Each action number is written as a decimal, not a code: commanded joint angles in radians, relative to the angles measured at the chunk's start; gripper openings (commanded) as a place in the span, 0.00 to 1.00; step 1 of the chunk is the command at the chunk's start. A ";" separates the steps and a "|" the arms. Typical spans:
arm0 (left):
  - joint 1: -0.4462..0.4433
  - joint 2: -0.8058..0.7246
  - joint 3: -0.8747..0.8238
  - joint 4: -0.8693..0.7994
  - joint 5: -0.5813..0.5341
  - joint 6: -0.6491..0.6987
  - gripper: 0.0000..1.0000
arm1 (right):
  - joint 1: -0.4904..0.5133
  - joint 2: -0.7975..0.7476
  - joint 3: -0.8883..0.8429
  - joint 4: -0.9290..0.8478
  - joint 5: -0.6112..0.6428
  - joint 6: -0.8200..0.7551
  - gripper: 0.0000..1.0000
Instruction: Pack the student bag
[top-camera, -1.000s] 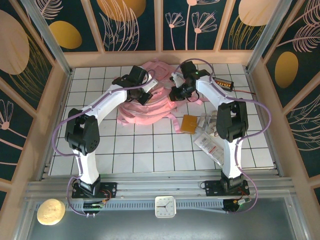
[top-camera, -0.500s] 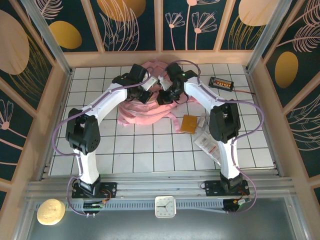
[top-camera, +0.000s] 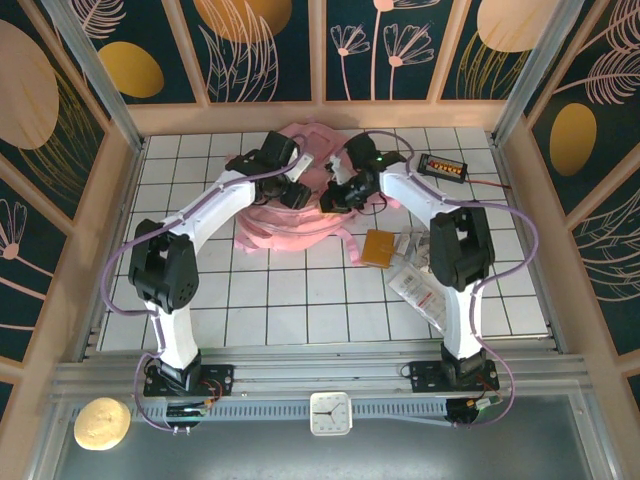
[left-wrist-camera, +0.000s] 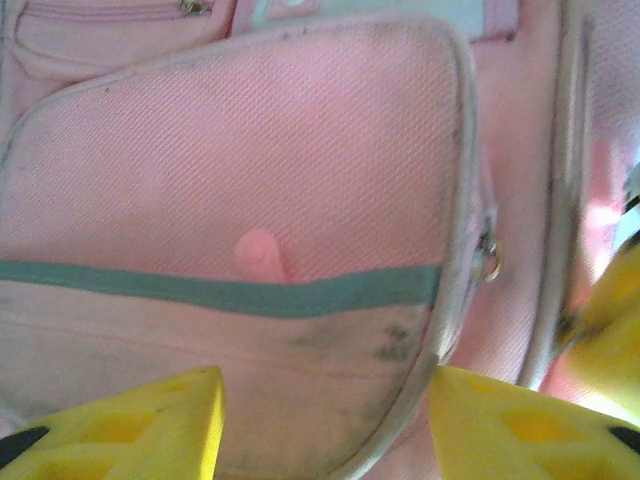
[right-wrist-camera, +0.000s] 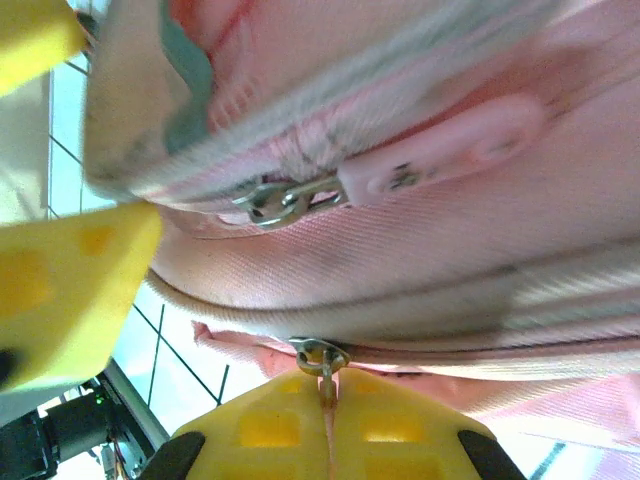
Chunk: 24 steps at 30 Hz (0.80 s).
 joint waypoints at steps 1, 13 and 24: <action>-0.001 -0.044 -0.057 0.033 -0.134 0.091 0.62 | -0.051 -0.066 0.000 -0.020 -0.030 -0.052 0.00; 0.008 0.066 0.058 0.050 -0.219 0.186 0.60 | -0.083 -0.073 -0.007 -0.034 -0.067 -0.085 0.00; 0.010 0.140 0.124 0.009 -0.037 0.166 0.00 | -0.088 -0.070 0.018 -0.050 -0.062 -0.093 0.00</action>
